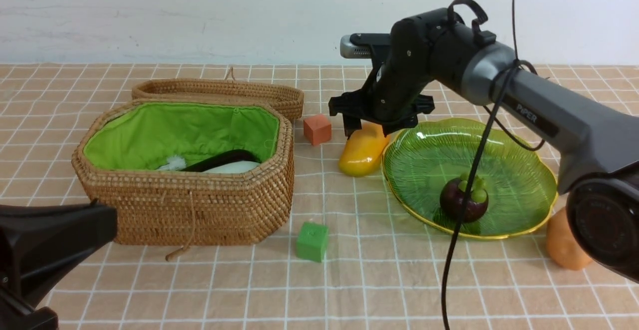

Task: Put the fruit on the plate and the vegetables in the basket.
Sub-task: Use the right arm to grab a mango and put it into the right plate

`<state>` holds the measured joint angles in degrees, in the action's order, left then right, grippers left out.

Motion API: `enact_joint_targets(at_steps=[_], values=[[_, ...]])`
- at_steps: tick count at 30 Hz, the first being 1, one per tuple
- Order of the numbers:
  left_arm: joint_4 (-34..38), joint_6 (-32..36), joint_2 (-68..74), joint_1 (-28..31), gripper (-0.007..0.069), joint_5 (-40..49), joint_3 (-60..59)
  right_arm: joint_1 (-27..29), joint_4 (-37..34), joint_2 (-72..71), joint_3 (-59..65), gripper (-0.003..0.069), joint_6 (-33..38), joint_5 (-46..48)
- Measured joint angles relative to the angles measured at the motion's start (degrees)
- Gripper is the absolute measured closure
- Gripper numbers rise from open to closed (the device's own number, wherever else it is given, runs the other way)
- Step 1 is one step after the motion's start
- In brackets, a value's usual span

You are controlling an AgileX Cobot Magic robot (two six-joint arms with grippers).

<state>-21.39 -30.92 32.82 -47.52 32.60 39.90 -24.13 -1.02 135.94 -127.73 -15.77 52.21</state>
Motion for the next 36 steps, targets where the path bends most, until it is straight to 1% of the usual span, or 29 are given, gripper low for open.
enact_joint_targets(at_steps=[7,15,20,25,28,31,36], values=[[0.0,-0.35,0.0,0.0,0.0638,0.0,0.0,0.77,0.23,1.89,-0.06,0.0118,0.6,-2.98],[0.0,-0.35,0.0,0.0,0.0638,0.0,0.0,0.71,0.08,3.13,-0.11,0.0116,0.72,-3.69],[0.0,-0.35,0.0,0.0,0.0638,0.0,0.0,0.71,-0.59,3.3,-0.23,0.0112,2.42,-3.71],[0.0,-0.35,0.0,0.0,0.0638,0.0,0.0,0.71,-2.05,3.4,-0.27,0.0099,3.58,-3.71],[0.0,-0.35,0.0,0.0,0.0638,-0.14,0.0,0.71,-3.15,3.76,-0.27,0.0066,4.78,-3.46],[0.0,-0.35,0.0,0.0,0.0638,-0.57,0.0,0.71,-3.28,4.23,-0.29,0.0053,4.95,-3.59],[0.0,-0.35,0.0,0.0,0.0638,-0.88,0.0,0.71,-3.43,4.64,-0.48,0.0057,5.09,-3.69]])
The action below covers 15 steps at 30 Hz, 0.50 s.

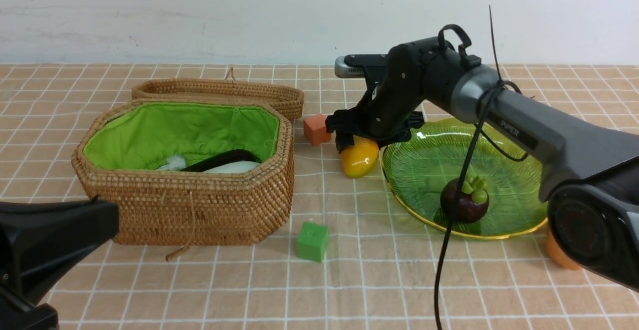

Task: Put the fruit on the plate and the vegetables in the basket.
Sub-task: Use the right arm to grab a mango and put it into the right plate

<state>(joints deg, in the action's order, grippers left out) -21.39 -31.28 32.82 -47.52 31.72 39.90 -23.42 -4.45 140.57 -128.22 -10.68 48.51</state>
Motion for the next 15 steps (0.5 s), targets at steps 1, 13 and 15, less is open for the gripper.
enact_joint_targets(at_steps=[1,13,15], values=[[0.0,0.0,0.0,0.0,0.0638,-0.04,0.0,0.0,0.0,0.0,-0.02,0.0059,0.05,0.0],[0.05,0.0,0.0,0.0,0.0638,-0.18,0.0,0.0,-0.7,1.14,-0.59,0.0067,0.14,-1.77],[0.16,0.0,0.0,0.0,0.0638,-0.18,0.0,0.0,-0.74,1.14,-0.63,0.0072,1.01,-1.82]])
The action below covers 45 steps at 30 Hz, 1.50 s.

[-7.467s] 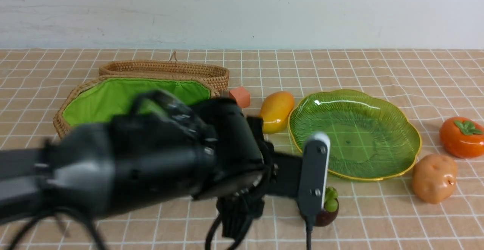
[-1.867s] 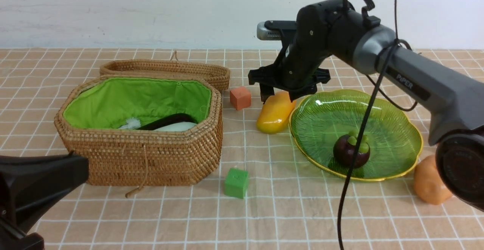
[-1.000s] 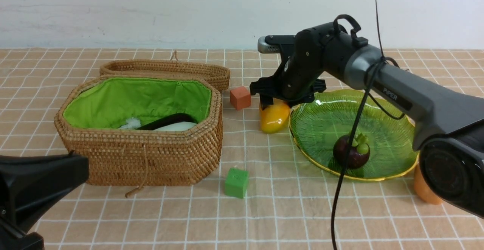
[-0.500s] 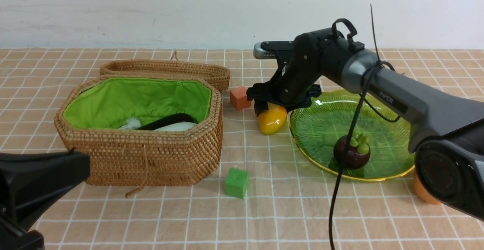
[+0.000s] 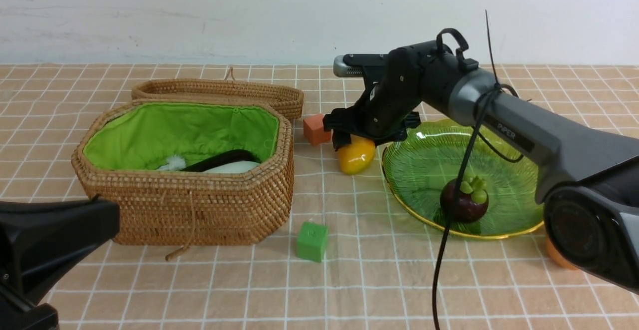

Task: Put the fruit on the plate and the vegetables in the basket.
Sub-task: Use the right arm to grab a mango and put it into the right plate

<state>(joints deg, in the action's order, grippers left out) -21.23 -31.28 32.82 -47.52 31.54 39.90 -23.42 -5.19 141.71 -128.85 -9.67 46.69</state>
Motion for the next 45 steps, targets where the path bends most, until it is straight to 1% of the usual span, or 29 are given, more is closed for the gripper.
enact_joint_targets(at_steps=[4,10,20,23,26,27,28,29,30,32,35,36,38,39,41,42,43,44,45], values=[[0.0,0.0,0.0,0.0,0.0638,0.0,0.0,0.0,-0.11,0.0,0.0,0.0093,0.65,0.0],[0.0,0.0,0.0,0.0,0.0637,0.0,0.0,0.0,-0.11,-0.37,0.06,0.0093,2.04,0.29],[0.05,0.0,0.0,0.0,0.0636,-0.74,0.0,0.0,-0.06,-5.55,0.17,0.0093,2.04,5.81],[-0.01,0.0,0.0,0.0,0.0634,-1.96,0.0,0.0,-0.43,-9.35,0.17,0.0093,2.04,8.43],[-0.06,0.0,0.0,0.0,0.0634,-3.82,0.0,0.0,-0.5,-14.16,0.17,0.0093,3.06,13.35],[-0.12,0.0,0.0,0.0,0.0634,-5.05,0.0,0.0,0.09,-16.9,0.17,0.0093,3.89,16.6],[-0.12,0.0,0.0,0.0,0.0634,-5.33,0.0,0.0,0.19,-17.58,0.17,0.0093,4.08,17.03],[-0.12,0.0,0.0,0.0,0.0634,-5.88,0.0,0.0,1.13,-18.95,0.17,0.0093,4.4,18.76],[-0.12,0.0,0.0,0.0,0.0634,-6.98,0.0,0.13,3.22,-21.58,0.23,0.0093,4.75,22.43],[-0.17,0.0,0.0,0.0,0.0634,-7.62,0.0,0.72,5.19,-24.05,1.1,0.0094,4.81,23.59],[-0.17,0.0,0.0,0.0,0.0634,-8.33,0.0,4.05,8.16,-30.78,8.32,0.0095,4.29,23.92],[-0.17,0.0,0.0,0.0,0.0634,-8.38,0.0,6.86,8.48,-34.13,13.83,0.0095,3.09,23.71],[-0.17,0.0,0.0,0.0,0.0634,-8.42,0.0,10.73,7.64,-38.47,23.3,0.0095,1.97,20.91],[-0.17,0.0,0.0,0.0,0.0634,-8.42,0.0,10.73,7.48,-38.84,24.26,0.0095,1.97,20.41],[-0.17,0.0,0.0,0.0,0.0634,-8.48,0.0,13.47,5.52,-41.05,31.91,0.0095,1.54,16.5],[-0.17,0.0,0.0,0.0,0.0634,-9.05,0.0,15.41,3.2,-41.81,38.57,0.0095,1.33,11.33],[-0.17,0.0,0.0,0.0,0.0634,-9.44,0.0,16.31,1.75,-41.48,42.7,0.0095,1.26,6.97],[-0.17,0.0,0.0,0.0,0.0634,-9.61,0.0,16.82,0.91,-40.69,45.47,0.0095,1.2,3.37],[-0.17,0.0,0.0,0.0,0.0634,-9.61,0.0,16.91,0.77,-40.47,45.93,0.0095,1.12,2.06]])
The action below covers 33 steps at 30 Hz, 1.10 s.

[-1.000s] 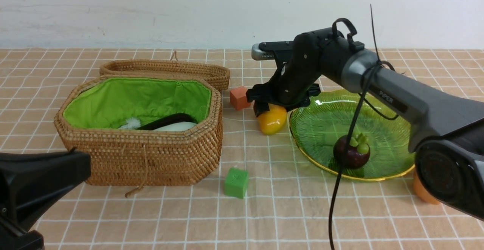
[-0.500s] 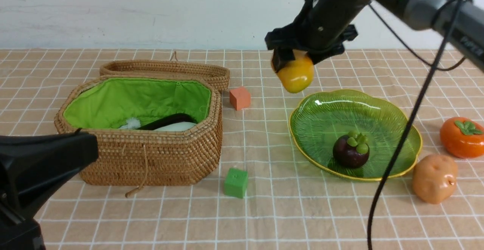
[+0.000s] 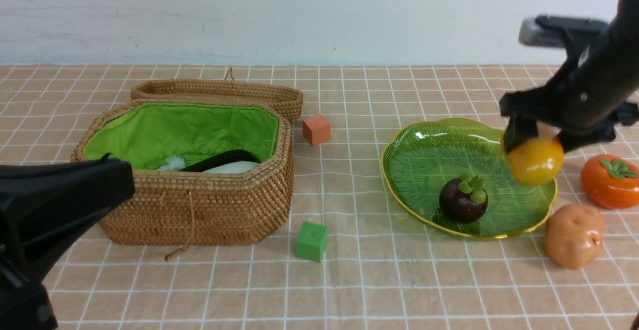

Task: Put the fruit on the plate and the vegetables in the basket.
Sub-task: Use the right arm to grab a mango and put it into the right plate, then use the right arm to grab a potato and put it into the left basket

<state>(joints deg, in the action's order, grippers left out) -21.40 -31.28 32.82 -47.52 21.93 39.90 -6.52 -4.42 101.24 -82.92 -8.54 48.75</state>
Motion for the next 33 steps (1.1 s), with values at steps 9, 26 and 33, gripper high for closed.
enact_joint_targets(at_steps=[9,26,33], values=[[0.0,0.0,0.0,0.0,0.0637,-0.12,0.0,1.31,-0.02,8.41,3.55,0.0092,-1.07,-13.27],[3.9,1.19,0.0,0.0,0.0637,-0.07,0.0,5.69,11.72,-9.3,12.47,0.0155,-10.42,3.21],[3.9,1.28,0.0,0.0,0.0637,-0.07,0.0,12.38,-0.42,-8.01,21.17,0.016,-9.92,-10.45]])
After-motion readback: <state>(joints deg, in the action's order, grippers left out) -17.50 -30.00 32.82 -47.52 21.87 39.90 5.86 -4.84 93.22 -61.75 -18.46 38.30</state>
